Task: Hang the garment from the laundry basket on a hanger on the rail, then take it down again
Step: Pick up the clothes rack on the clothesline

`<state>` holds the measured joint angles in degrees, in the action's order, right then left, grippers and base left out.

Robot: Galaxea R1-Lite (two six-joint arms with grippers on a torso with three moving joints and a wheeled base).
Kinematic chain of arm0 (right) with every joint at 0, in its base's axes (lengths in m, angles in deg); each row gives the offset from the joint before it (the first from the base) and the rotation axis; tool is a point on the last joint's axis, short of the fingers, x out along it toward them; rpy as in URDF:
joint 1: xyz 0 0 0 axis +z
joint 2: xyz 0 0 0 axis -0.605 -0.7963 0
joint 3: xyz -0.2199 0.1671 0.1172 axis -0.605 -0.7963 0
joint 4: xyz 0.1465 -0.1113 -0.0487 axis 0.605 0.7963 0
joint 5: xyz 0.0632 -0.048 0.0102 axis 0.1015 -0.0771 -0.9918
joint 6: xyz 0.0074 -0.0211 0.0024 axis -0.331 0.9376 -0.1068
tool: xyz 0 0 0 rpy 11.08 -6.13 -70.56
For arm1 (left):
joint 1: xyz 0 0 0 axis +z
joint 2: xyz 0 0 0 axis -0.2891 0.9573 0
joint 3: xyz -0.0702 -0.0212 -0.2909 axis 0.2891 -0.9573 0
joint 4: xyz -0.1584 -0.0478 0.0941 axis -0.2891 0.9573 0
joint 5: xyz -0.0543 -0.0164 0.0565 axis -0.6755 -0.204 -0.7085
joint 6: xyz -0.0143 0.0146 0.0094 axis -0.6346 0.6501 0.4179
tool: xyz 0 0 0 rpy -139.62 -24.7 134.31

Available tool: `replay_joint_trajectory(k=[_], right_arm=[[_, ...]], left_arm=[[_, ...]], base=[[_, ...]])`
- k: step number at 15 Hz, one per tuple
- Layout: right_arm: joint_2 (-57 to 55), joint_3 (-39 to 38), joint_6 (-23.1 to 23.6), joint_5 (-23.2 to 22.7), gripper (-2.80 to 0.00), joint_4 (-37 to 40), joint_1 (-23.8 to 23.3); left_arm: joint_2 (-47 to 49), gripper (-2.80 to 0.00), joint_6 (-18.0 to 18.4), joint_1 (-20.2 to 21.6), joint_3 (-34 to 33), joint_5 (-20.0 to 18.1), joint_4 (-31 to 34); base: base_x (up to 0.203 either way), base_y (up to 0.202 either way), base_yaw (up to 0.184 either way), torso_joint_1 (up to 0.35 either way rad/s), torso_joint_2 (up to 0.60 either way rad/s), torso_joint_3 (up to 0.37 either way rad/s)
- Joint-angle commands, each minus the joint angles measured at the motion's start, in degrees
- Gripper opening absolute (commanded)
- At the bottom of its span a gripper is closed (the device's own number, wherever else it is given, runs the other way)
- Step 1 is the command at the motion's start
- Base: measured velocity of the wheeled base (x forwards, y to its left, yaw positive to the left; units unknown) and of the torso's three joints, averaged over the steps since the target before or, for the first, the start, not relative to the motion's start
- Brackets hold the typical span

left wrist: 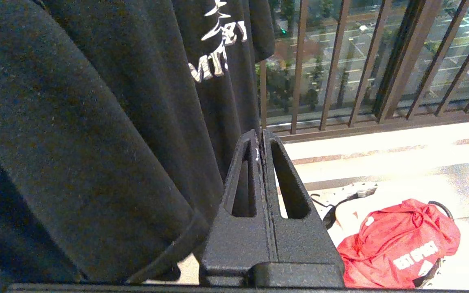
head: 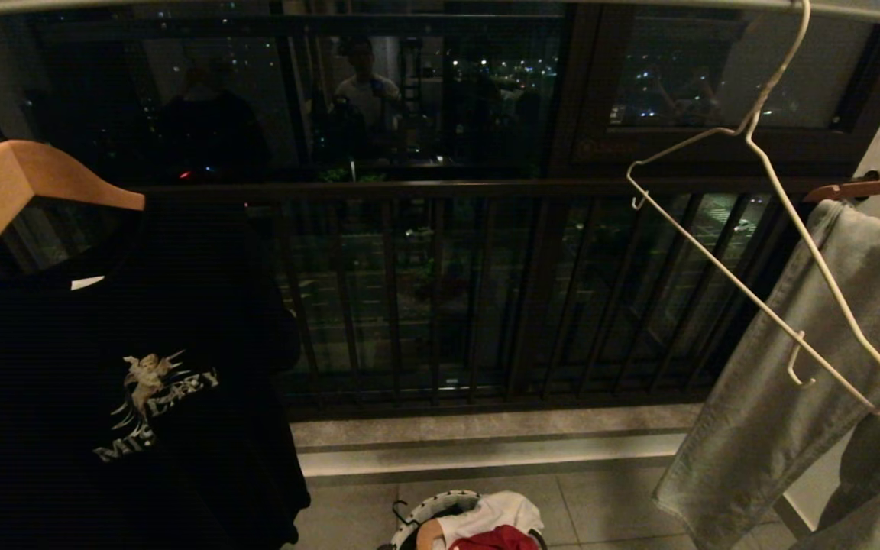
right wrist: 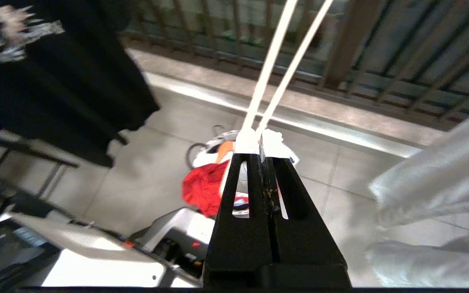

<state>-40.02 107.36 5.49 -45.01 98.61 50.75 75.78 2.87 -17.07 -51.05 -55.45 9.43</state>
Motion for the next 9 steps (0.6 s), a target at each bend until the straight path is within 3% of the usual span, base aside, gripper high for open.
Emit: replay_joint_trajectory(k=[1,2,5,9], right_arm=[[-0.54,0.05,-0.27,0.12,-2.8,0.26,1.42],[-0.73,0.05,-0.18,0.12,0.0,0.26,1.42],[-2.27,-0.12,-0.18,0.82,0.0,0.43,3.14],[-5.79,-0.19,-0.62,8.02,0.0,0.28,9.47]], left_arm=[[0.07,-2.8,0.06,0.0,-0.01,0.0,0.0],[0.07,-2.8,-0.02,0.0,-0.01,0.0,0.0],[0.05,-2.8,0.01,0.0,-0.01,0.0,0.0],[0.06,-2.8,0.0,0.0,-0.01,-0.07,0.0]], base=[[0.0,0.0,0.0,0.0,0.0,0.0],[0.0,0.0,0.0,0.0,0.0,0.0],[0.0,0.0,0.0,0.0,0.0,0.0],[0.0,0.0,0.0,0.0,0.0,0.0]])
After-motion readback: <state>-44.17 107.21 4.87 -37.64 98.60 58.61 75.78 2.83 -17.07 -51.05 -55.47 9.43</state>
